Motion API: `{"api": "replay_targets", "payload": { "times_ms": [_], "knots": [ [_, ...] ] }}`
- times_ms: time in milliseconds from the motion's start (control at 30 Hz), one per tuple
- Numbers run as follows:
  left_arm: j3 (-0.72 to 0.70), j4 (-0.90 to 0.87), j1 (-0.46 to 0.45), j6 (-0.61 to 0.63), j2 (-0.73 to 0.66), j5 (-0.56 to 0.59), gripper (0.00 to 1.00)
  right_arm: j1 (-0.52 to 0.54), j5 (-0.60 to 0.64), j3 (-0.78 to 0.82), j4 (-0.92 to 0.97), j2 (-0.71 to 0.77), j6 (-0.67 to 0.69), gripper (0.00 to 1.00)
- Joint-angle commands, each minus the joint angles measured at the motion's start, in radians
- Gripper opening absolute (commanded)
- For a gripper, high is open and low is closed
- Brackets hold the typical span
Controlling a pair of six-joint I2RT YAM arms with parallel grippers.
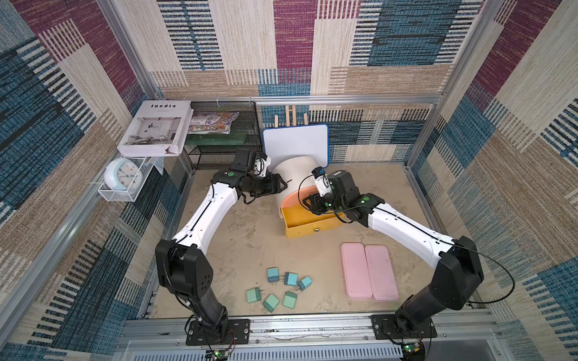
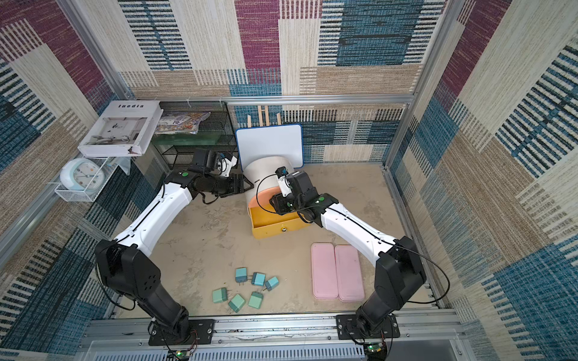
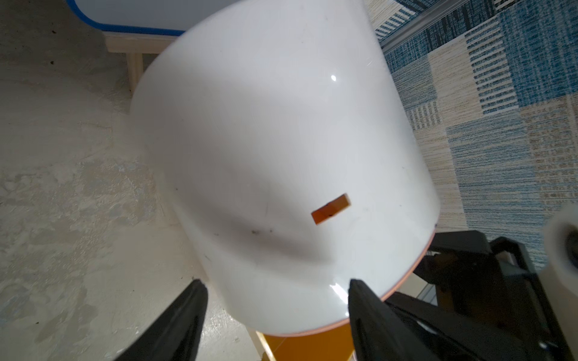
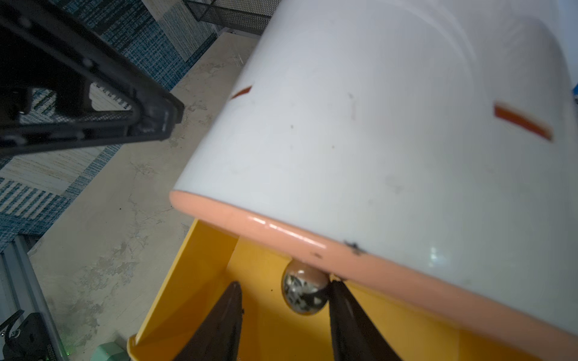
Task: Place the plugs into the drawer by color
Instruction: Adjust the storage box at the center of the board, then pick up the plug from the center of the board.
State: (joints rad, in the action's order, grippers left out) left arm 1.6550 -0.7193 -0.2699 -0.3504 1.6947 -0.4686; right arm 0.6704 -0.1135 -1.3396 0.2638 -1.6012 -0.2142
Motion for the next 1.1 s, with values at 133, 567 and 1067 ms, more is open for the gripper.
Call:
{"api": "replay_targets", "payload": {
  "times_ms": [133,567,1067],
  "knots": [
    [-0.004,0.009,0.002,0.025,-0.001,0.009,0.75,0.021,0.011,-0.056,-0.008,-0.035,0.009,0.5],
    [-0.034,0.017,0.003,0.018,-0.022,0.05,0.75,0.259,0.246,0.088,0.261,0.187,-0.078,0.54],
    [-0.061,0.019,0.001,0.008,-0.037,0.05,0.74,0.505,0.155,0.393,0.19,0.145,-0.352,0.68]
  ]
}}
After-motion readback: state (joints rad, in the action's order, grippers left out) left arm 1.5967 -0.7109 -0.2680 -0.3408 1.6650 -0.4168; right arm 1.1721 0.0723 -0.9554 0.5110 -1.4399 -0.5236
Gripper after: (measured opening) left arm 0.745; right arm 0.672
